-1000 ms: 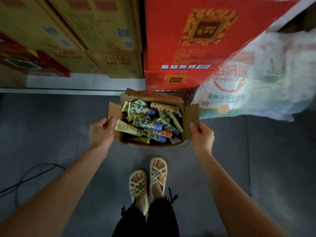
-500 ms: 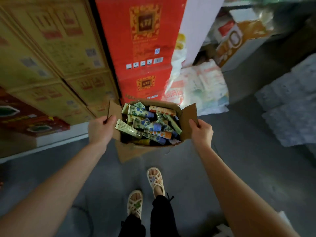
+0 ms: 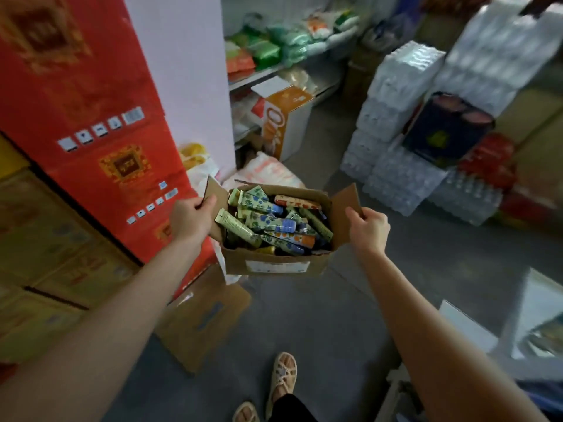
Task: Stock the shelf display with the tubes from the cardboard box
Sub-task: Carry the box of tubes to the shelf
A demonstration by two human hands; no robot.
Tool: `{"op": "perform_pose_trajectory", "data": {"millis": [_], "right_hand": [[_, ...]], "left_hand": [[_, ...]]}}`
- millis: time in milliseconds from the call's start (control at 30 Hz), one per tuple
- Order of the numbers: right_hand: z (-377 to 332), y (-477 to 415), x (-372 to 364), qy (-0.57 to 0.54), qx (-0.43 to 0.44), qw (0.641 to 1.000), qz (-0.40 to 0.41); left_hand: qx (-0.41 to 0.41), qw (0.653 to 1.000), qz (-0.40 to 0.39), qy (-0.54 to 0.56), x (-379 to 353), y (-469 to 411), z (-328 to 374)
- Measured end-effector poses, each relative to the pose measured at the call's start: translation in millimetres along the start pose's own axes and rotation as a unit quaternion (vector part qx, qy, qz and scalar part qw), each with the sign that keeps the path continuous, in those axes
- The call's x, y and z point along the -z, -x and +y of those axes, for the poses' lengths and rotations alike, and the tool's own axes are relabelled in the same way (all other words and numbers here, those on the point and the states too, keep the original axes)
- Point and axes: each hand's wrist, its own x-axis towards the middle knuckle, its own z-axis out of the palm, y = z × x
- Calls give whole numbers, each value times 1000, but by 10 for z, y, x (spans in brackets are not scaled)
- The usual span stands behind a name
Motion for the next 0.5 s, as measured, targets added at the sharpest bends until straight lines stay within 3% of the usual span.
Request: {"op": "perform_pose_trajectory", "data": {"millis": [500], "right_hand": [[223, -1621, 897, -31, -70, 986, 146]], "left_hand": [[-102, 987, -121, 3, -1978, -675, 1502]]}}
